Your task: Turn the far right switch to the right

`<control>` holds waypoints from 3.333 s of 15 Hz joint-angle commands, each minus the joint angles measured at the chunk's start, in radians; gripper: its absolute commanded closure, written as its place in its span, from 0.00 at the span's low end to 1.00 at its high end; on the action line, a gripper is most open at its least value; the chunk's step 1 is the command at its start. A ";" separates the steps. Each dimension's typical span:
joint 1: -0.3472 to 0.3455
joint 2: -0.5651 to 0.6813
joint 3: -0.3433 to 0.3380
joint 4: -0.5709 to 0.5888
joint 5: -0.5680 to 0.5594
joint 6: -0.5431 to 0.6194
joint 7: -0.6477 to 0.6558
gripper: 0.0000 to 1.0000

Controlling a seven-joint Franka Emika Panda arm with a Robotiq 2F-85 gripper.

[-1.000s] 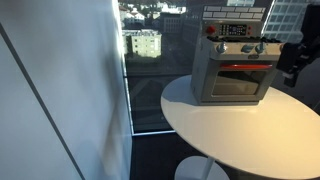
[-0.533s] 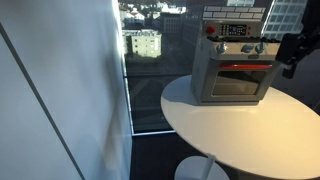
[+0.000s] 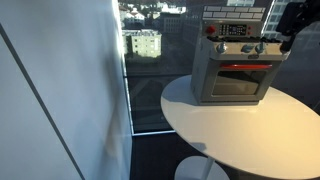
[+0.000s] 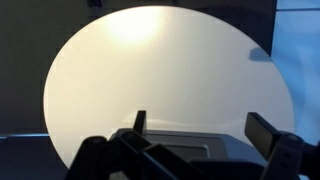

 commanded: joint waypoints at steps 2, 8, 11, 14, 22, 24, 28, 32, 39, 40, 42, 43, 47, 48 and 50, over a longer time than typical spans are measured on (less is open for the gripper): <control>-0.019 -0.019 -0.036 0.047 -0.017 0.024 0.014 0.00; -0.063 -0.053 -0.084 0.029 -0.011 0.152 0.016 0.00; -0.087 -0.066 -0.105 0.016 -0.010 0.210 0.018 0.00; -0.112 -0.078 -0.129 0.007 -0.007 0.256 0.011 0.00; -0.177 -0.060 -0.173 -0.016 -0.021 0.337 0.021 0.00; -0.194 -0.048 -0.180 -0.019 -0.029 0.348 0.026 0.00; -0.217 -0.029 -0.193 -0.022 -0.036 0.366 0.028 0.00; -0.210 -0.026 -0.201 -0.021 -0.010 0.348 0.002 0.00; -0.211 -0.023 -0.199 -0.020 -0.018 0.363 0.016 0.00; -0.211 -0.015 -0.201 -0.013 -0.011 0.372 0.019 0.00; -0.213 0.001 -0.203 -0.003 -0.010 0.403 0.024 0.00; -0.214 0.012 -0.205 0.003 -0.011 0.420 0.023 0.00; -0.215 0.061 -0.220 0.024 -0.005 0.475 0.009 0.00; -0.215 0.075 -0.227 0.030 -0.001 0.486 0.001 0.00; -0.219 0.101 -0.240 0.040 -0.011 0.522 0.002 0.00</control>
